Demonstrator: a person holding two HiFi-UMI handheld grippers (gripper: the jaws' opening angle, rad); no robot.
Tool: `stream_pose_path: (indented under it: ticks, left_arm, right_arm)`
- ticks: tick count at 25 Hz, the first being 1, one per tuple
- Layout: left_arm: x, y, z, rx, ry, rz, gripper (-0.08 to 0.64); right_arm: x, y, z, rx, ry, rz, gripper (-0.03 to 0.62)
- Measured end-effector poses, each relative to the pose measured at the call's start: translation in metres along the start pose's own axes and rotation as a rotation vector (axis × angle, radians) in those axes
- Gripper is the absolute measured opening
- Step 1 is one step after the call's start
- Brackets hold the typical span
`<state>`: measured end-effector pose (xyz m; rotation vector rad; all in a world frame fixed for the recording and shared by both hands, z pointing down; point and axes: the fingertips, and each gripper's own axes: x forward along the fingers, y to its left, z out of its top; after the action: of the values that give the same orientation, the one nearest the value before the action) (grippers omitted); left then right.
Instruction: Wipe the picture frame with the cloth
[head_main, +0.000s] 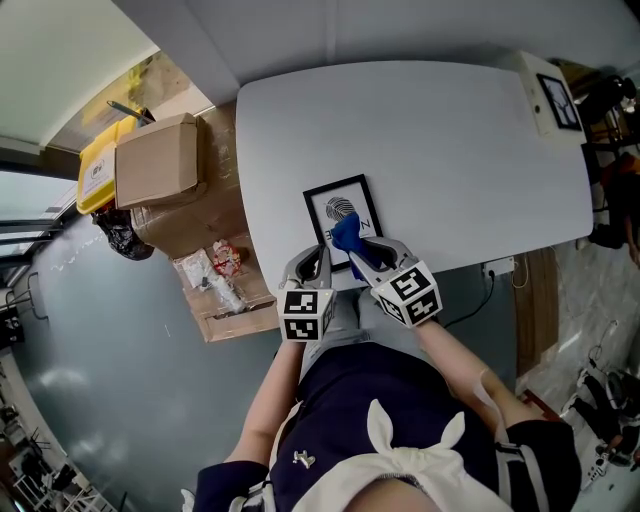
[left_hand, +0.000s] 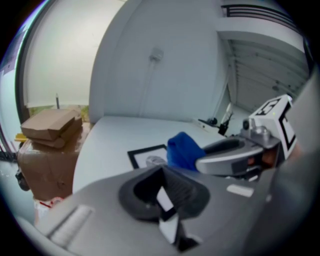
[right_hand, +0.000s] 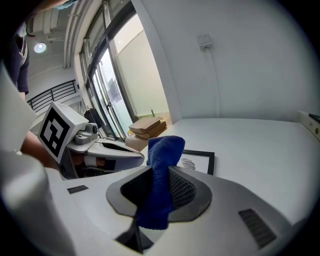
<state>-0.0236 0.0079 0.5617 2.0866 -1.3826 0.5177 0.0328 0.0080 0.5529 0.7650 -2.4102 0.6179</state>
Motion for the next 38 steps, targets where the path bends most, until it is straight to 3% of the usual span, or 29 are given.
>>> stream_pose_path:
  ticks: [31, 38]
  left_arm:
    - [0.043, 0.029, -0.007, 0.09, 0.14, -0.053, 0.003]
    - [0.051, 0.036, -0.009, 0.064, 0.162, -0.057, 0.003]
  right_arm:
    - [0.074, -0.024, 0.034, -0.07, 0.038, 0.005, 0.094]
    - [0.092, -0.034, 0.04, -0.134, 0.027, 0.011, 0.094]
